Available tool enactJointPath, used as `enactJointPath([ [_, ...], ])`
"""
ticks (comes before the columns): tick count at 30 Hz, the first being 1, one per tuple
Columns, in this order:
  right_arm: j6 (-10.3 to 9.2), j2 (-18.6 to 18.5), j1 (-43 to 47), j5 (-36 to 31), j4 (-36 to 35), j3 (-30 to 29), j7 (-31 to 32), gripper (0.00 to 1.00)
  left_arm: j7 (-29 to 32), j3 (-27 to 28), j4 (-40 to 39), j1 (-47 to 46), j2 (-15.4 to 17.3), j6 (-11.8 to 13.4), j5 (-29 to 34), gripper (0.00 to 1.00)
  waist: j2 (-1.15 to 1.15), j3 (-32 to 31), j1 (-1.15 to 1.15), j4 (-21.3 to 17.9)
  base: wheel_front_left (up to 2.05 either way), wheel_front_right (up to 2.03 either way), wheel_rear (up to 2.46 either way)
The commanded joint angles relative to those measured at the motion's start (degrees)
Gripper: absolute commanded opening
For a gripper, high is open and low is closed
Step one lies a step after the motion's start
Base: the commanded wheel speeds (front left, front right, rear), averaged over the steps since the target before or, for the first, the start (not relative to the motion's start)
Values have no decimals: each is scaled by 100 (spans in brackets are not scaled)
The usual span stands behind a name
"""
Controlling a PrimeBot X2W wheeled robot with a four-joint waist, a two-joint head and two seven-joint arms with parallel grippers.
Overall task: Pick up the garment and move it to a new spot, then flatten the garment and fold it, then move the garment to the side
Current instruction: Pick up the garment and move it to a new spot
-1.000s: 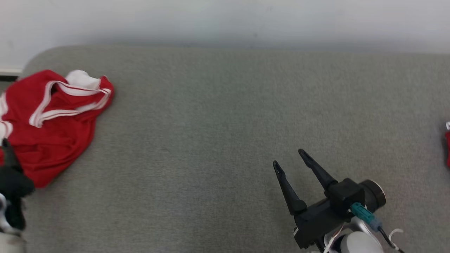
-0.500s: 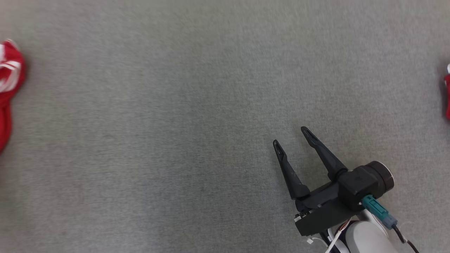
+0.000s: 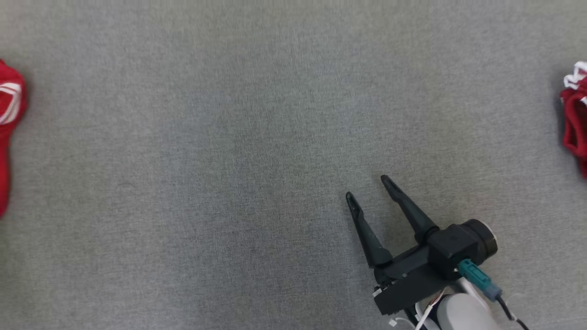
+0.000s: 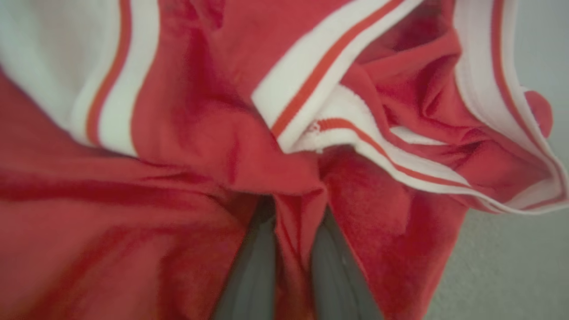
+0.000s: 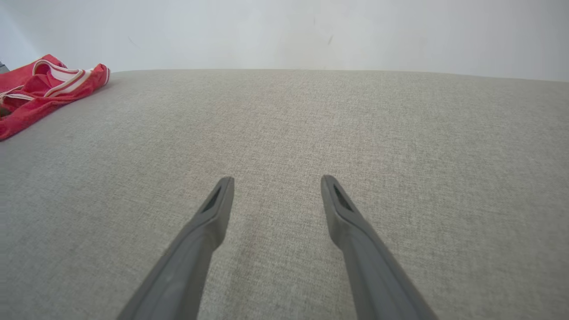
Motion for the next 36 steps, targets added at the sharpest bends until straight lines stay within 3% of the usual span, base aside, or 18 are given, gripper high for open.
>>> enactJointPath([
  [1,-16,42,-11,63,78,35,-60,100,102,-68,-77,198,-131,-43,-24,0,0,-459,-1,96,0,0,0],
  [10,-16,229,164,333,646,105,-353,100,397,-261,-1322,245,385,-302,139,0,0,-1512,-1,-59,0,0,0],
  [17,-16,316,315,491,935,123,-496,100,704,-813,-1982,-99,357,-652,140,0,0,-2056,-1,-284,0,0,0],
  [21,-16,332,415,543,1058,173,-546,100,779,-1311,-2413,-414,-7,-733,177,0,0,-2310,-1,-525,0,0,0],
  [29,-16,349,539,506,1088,39,-588,100,573,-2148,-3229,-436,-1218,-861,-97,0,0,-2412,-1,-1059,0,0,0],
  [36,-16,348,540,526,981,42,-562,100,-103,-2972,-3054,215,-1682,-937,254,0,0,-2174,-1,-1523,0,0,0],
])
